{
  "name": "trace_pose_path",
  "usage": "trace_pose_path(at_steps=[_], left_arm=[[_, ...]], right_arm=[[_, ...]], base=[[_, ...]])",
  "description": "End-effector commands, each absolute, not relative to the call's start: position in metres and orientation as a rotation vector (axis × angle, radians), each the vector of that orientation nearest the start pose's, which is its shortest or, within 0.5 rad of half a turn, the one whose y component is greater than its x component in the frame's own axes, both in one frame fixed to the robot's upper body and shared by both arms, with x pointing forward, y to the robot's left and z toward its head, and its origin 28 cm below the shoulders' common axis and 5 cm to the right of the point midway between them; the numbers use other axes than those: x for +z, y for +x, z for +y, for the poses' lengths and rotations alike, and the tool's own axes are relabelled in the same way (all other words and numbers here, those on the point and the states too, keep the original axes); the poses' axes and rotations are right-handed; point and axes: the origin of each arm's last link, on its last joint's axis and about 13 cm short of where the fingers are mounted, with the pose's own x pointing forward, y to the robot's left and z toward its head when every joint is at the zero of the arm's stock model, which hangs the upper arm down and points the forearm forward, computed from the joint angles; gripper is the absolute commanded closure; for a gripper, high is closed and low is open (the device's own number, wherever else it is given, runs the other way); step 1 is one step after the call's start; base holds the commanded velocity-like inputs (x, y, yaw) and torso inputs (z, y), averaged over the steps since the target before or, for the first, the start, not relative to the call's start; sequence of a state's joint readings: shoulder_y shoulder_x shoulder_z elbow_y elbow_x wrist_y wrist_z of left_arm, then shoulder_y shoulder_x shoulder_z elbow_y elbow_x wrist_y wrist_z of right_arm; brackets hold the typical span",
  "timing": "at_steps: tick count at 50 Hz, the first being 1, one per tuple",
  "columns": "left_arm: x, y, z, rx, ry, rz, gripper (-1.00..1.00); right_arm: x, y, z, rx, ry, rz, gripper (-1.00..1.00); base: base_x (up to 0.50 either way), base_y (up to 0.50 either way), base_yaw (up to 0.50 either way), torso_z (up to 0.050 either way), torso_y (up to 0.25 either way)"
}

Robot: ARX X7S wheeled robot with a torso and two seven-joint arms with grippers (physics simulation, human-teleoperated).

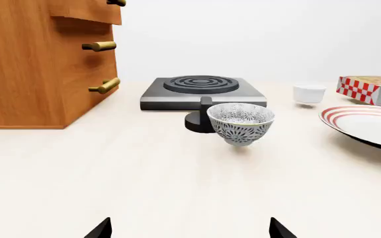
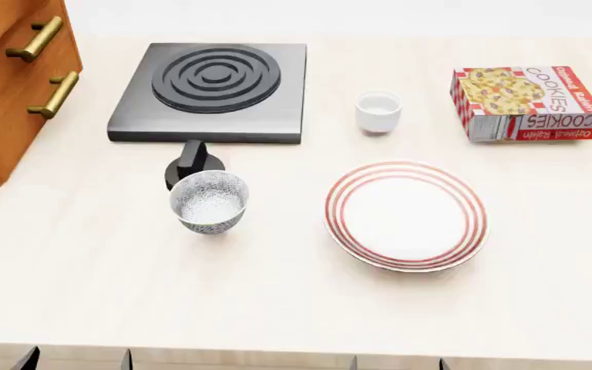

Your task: Pick the akita bowl on the wooden cabinet and place it on the plate.

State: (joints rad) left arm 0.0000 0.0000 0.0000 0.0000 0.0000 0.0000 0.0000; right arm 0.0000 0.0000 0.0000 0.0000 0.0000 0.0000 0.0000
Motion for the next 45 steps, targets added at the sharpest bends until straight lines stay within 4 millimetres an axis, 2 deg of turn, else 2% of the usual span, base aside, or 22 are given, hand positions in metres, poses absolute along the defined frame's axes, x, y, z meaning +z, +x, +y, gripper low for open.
trace_pose_path(at_steps=[1, 30, 45], left_arm=[[0.0131, 0.2101, 0.2055, 0.003, 0.004, 0.001, -1.00], [0.0142, 0.2101, 0.2082, 0.011, -0.036, -0.003, -1.00], [0.0147, 0.2099, 0.2078, 0.018, -0.045, 0.002, -1.00]], right_arm=[[0.0125, 0.2106, -0.0956, 0.000, -0.010, -0.002, -1.00], [0.0113, 0.2112, -0.0950, -0.012, -0.012, 0.002, -1.00], [0.0122, 0.2119, -0.0958, -0.019, -0.002, 0.001, -1.00]], base=[[0.00, 0.00, 0.00, 0.000, 0.000], [0.00, 0.00, 0.00, 0.000, 0.000], [0.00, 0.00, 0.00, 0.040, 0.000]])
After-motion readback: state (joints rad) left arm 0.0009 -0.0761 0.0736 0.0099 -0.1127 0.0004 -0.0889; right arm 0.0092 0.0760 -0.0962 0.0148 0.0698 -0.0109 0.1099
